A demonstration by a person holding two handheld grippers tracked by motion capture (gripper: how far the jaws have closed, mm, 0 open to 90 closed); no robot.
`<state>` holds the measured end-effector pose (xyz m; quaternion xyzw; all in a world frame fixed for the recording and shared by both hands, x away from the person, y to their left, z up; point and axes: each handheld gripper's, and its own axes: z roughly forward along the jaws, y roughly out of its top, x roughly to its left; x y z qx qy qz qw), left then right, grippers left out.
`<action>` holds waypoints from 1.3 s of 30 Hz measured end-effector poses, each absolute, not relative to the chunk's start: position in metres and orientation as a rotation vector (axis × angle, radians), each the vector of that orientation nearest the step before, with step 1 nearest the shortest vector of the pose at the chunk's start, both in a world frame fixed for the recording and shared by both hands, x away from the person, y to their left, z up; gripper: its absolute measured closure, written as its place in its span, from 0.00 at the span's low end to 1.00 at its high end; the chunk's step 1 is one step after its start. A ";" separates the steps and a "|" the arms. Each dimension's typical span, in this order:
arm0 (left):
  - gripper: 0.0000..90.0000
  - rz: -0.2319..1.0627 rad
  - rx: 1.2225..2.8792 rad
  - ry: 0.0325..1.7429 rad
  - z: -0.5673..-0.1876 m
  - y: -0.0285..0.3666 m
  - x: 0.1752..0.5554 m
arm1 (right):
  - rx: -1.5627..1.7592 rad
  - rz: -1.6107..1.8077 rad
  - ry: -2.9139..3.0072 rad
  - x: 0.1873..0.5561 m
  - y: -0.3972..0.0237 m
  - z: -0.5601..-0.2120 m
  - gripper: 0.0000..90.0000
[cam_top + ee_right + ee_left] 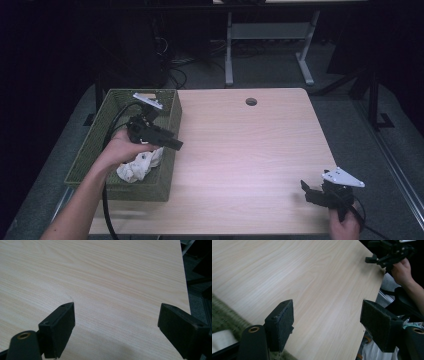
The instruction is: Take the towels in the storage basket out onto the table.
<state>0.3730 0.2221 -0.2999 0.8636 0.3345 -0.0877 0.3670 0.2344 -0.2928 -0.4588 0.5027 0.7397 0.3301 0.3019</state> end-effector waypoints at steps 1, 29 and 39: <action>0.29 -0.224 2.214 0.873 -0.301 0.225 0.373 | 1.325 0.874 1.963 0.235 -0.293 -0.459 0.15; 0.31 -0.150 2.152 1.173 -0.328 0.305 0.391 | 1.327 0.870 1.975 0.235 -0.292 -0.460 0.15; 0.31 -0.112 2.186 1.295 -0.349 0.315 0.397 | 1.324 0.874 1.976 0.235 -0.292 -0.460 0.15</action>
